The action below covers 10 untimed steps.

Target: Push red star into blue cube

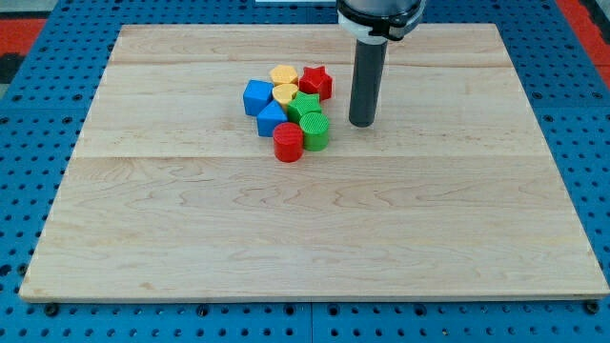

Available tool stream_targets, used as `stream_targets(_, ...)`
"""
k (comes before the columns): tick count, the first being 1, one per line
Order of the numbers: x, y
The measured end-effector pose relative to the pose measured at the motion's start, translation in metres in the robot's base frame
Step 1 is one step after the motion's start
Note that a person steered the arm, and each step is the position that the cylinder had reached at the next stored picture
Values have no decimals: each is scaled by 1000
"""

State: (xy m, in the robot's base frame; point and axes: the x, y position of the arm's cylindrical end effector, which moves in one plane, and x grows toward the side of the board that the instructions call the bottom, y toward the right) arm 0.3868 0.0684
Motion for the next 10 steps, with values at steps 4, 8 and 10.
stream_targets(4, -75, -80)
stream_targets(8, -194, -105)
stream_targets(10, -174, -232)
